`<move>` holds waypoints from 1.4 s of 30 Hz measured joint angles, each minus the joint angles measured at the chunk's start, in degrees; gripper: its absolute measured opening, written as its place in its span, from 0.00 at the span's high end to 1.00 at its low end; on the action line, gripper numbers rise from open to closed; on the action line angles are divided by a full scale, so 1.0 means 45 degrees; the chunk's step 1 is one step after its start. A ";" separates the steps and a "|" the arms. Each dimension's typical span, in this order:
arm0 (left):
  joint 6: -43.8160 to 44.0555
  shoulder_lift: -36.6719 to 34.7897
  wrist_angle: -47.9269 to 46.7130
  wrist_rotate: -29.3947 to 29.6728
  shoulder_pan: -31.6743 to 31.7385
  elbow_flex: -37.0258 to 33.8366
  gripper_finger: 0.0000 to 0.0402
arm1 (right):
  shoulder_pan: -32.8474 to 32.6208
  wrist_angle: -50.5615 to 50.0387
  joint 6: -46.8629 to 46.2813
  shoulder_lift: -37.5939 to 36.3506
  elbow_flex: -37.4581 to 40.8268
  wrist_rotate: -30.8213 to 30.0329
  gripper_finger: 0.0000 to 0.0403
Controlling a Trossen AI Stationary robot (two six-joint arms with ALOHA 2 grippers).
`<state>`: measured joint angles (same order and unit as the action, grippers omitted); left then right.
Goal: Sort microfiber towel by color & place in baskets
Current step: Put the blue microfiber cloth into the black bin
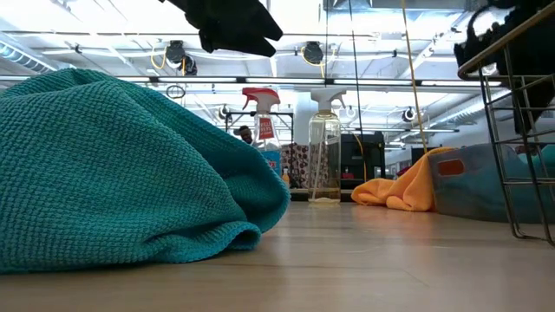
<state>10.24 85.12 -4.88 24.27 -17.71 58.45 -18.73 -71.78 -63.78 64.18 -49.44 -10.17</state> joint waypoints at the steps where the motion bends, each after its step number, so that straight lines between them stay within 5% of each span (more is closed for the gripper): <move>1: -0.0005 0.0000 -0.0034 0.0000 -0.0058 -0.0002 0.43 | -0.0003 -0.0224 0.0010 -0.0002 -0.0198 -0.0016 0.99; 16: 0.0635 0.0708 -0.1232 -0.0952 -0.1915 -0.0007 0.43 | -0.1012 -0.0332 0.0440 -0.0005 -0.0766 -0.1728 0.70; 23: 0.1716 0.1384 -0.1150 -0.0521 -0.2327 -0.0007 0.43 | -0.1770 0.0466 0.0475 -0.0005 -0.0766 -0.3114 0.68; 34: 0.2364 0.1220 -0.1668 -0.3064 -0.2684 0.0219 0.43 | -0.2659 0.2200 0.1107 -0.0005 -0.0766 -0.5416 0.68; 42: 0.2666 0.1195 -0.3251 -0.3299 -0.3627 0.0827 0.43 | -0.2733 0.3616 0.2104 -0.0005 -0.0766 -0.6145 0.68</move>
<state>22.24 90.50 -19.51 9.43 -34.03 62.17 -31.03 -55.51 -54.32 64.16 -52.88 -37.83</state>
